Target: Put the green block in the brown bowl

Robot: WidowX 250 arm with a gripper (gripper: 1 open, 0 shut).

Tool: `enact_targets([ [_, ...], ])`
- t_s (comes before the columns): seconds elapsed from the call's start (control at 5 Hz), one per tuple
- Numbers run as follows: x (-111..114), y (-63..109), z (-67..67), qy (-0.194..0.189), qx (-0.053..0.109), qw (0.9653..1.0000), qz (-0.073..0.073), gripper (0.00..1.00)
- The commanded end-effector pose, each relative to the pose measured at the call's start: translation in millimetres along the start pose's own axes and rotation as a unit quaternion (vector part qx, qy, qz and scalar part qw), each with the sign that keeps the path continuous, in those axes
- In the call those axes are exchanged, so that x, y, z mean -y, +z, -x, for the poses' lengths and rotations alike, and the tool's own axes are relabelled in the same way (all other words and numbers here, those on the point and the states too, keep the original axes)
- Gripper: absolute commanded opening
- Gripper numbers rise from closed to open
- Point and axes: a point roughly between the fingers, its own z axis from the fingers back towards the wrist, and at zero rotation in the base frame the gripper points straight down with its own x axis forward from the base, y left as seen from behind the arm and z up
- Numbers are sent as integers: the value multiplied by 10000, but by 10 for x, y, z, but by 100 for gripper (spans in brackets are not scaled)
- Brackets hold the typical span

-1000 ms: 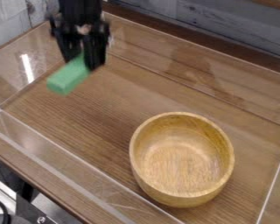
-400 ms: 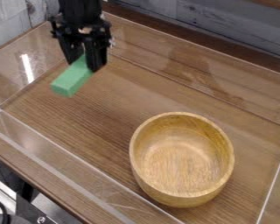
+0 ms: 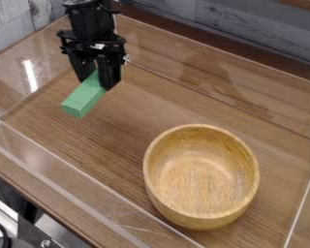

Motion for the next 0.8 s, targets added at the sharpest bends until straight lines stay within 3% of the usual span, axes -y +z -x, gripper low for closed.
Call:
enact_targets([
  [0.0, -10, 98, -34, 31, 241, 9997, 1, 0],
  [0.6, -47, 108, -51, 110, 400, 9991, 113, 0],
])
